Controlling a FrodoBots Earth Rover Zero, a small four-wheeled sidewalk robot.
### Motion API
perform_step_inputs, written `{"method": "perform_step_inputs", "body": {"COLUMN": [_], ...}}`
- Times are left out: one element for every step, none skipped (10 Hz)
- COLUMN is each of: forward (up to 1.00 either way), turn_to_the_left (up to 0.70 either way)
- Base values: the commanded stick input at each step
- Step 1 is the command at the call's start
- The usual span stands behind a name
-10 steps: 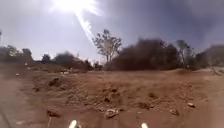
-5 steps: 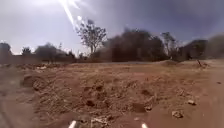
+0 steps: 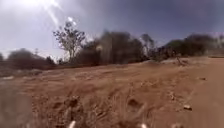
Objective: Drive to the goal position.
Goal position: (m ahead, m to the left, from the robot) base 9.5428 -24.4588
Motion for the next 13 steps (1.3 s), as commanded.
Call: {"method": "perform_step_inputs", "body": {"forward": [0.85,0.85,0.85,0.85,0.85,0.85,0.85,0.85,0.85,0.85,0.85,0.85,0.85], "turn_to_the_left": [-0.21,-0.09,0.0,0.0,0.0,0.0,0.02,0.15,0.27,0.27,0.27,0.27,0.27]}}
